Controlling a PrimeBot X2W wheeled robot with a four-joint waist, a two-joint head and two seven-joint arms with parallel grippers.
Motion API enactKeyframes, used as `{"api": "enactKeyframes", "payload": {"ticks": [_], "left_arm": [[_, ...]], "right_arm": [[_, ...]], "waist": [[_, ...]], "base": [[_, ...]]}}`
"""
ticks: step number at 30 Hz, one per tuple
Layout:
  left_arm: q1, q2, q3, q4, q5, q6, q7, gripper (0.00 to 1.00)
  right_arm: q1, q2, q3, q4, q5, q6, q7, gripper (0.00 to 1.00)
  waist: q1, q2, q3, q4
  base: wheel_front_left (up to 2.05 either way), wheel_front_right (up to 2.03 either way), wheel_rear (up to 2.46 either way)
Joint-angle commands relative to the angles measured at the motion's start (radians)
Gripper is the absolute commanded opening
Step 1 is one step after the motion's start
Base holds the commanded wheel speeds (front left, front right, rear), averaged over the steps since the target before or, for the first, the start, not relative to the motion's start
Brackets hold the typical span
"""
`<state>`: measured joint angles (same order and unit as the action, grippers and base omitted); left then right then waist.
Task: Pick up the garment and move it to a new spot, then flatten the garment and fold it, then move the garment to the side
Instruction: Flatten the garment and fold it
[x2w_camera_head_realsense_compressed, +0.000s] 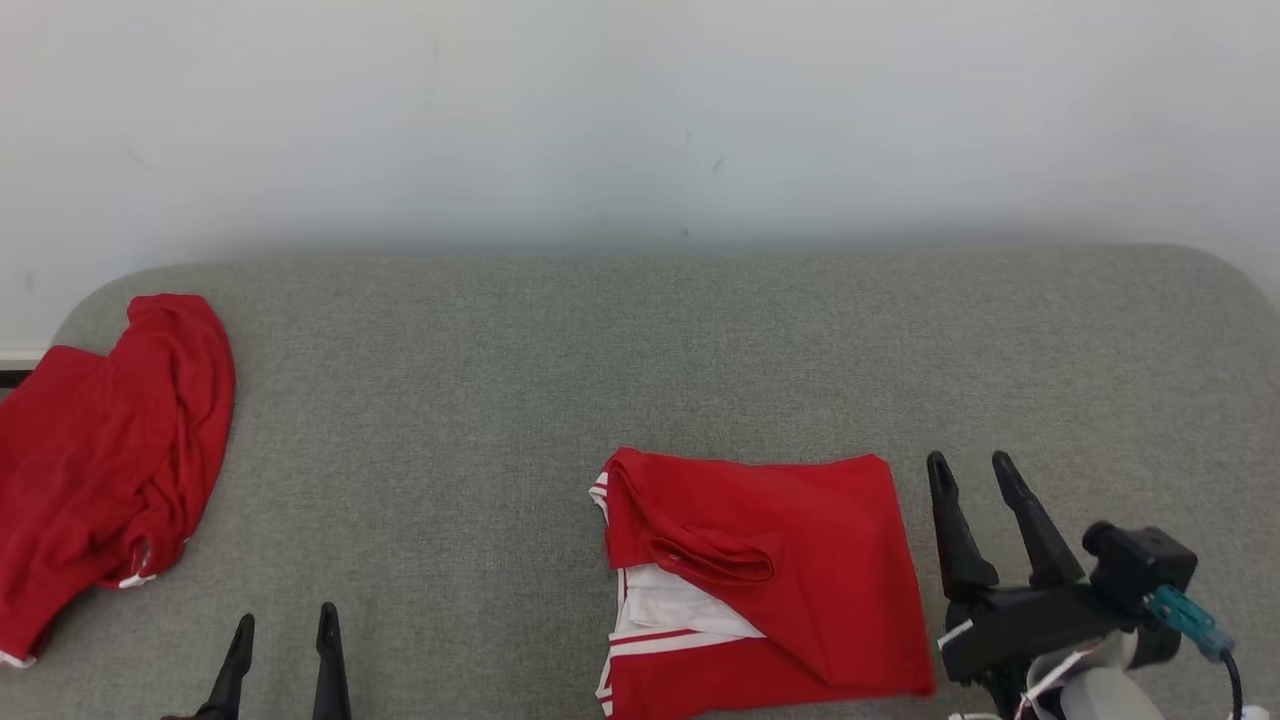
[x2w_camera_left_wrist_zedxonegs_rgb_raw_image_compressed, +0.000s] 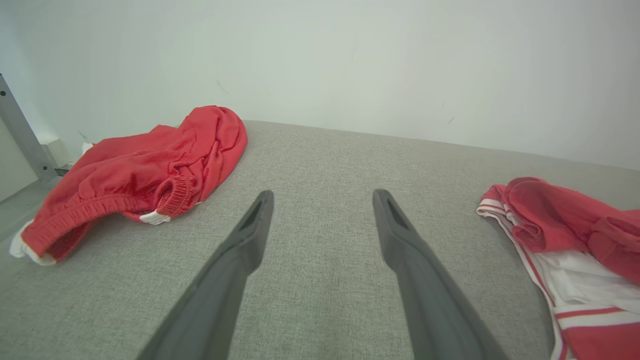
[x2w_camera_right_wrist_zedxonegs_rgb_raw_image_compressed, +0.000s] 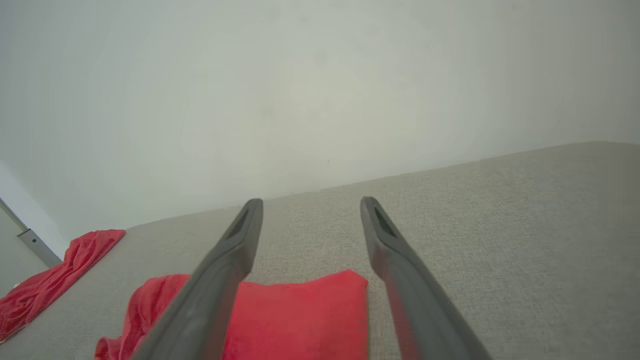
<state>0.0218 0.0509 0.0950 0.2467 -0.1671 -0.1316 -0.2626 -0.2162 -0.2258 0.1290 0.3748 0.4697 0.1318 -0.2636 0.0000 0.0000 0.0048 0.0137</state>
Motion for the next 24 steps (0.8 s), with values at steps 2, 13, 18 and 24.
{"api": "enactKeyframes", "payload": {"ticks": [2, 13, 18, 24], "left_arm": [[0.012, -0.001, 0.005, -0.008, 0.012, 0.002, -0.003, 1.00], [0.014, -0.001, 0.030, -0.026, 0.034, 0.002, -0.003, 1.00], [0.017, -0.001, 0.040, -0.032, 0.042, 0.004, -0.003, 1.00], [0.014, -0.001, 0.036, -0.031, 0.043, 0.004, -0.003, 1.00]], "right_arm": [[0.042, 0.012, -0.022, -0.022, -0.016, -0.002, 0.000, 1.00], [0.167, 0.077, -0.109, -0.163, -0.084, -0.002, -0.001, 1.00], [0.209, 0.092, -0.102, -0.179, -0.112, -0.002, -0.001, 1.00], [0.182, 0.075, 0.012, -0.142, -0.130, -0.002, 0.000, 1.00]], "waist": [[0.0000, 0.0000, -0.001, -0.004], [0.0000, 0.0000, -0.008, -0.011], [0.0000, 0.0000, -0.011, -0.004], [0.0000, 0.0000, -0.011, 0.010]], "base": [[0.00, 0.00, 0.00], [0.00, 0.00, 0.00], [0.00, 0.00, 0.00], [0.00, 0.00, 0.00]]}}
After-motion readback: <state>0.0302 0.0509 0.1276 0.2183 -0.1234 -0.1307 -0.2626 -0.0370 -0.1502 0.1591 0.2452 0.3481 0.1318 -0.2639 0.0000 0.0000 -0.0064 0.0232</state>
